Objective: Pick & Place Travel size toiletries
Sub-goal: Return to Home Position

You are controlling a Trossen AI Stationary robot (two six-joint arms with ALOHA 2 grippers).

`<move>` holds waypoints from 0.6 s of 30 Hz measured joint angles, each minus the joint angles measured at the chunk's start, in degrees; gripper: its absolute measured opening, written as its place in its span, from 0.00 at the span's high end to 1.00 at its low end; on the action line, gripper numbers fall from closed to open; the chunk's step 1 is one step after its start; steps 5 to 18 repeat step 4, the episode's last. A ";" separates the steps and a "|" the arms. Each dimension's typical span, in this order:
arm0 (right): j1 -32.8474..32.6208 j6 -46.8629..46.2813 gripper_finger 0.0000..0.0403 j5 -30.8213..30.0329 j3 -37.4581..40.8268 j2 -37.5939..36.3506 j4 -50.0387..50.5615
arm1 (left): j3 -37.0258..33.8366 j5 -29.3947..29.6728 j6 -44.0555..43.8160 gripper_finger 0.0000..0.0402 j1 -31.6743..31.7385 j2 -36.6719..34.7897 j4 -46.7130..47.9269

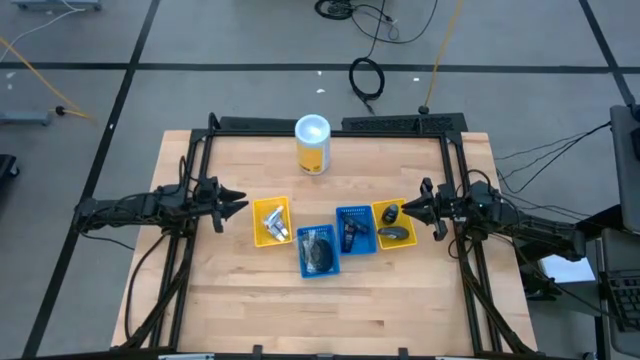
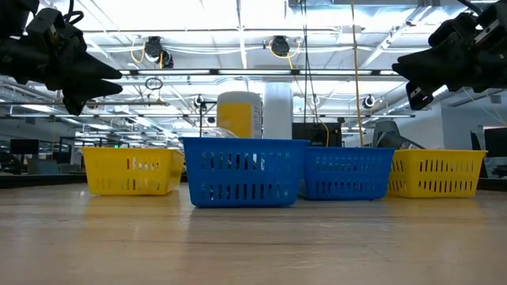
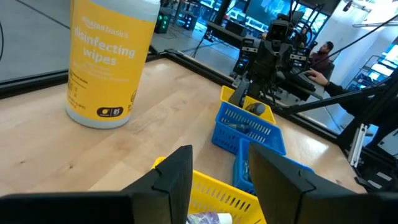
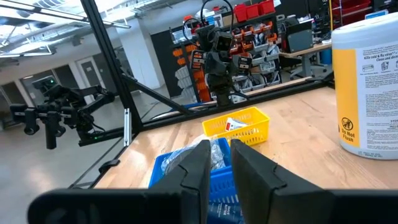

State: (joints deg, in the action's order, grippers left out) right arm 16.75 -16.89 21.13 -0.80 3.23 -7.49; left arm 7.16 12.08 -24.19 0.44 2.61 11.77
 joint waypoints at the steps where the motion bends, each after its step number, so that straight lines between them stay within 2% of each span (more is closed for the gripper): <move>1: 0.00 -0.02 0.85 0.01 0.00 0.00 0.00 | 0.00 0.00 -0.01 0.61 -0.01 0.00 0.00; 18: 0.00 -0.02 0.85 -0.01 0.00 -0.01 0.00 | 0.00 0.00 -0.01 0.61 -0.01 0.00 0.00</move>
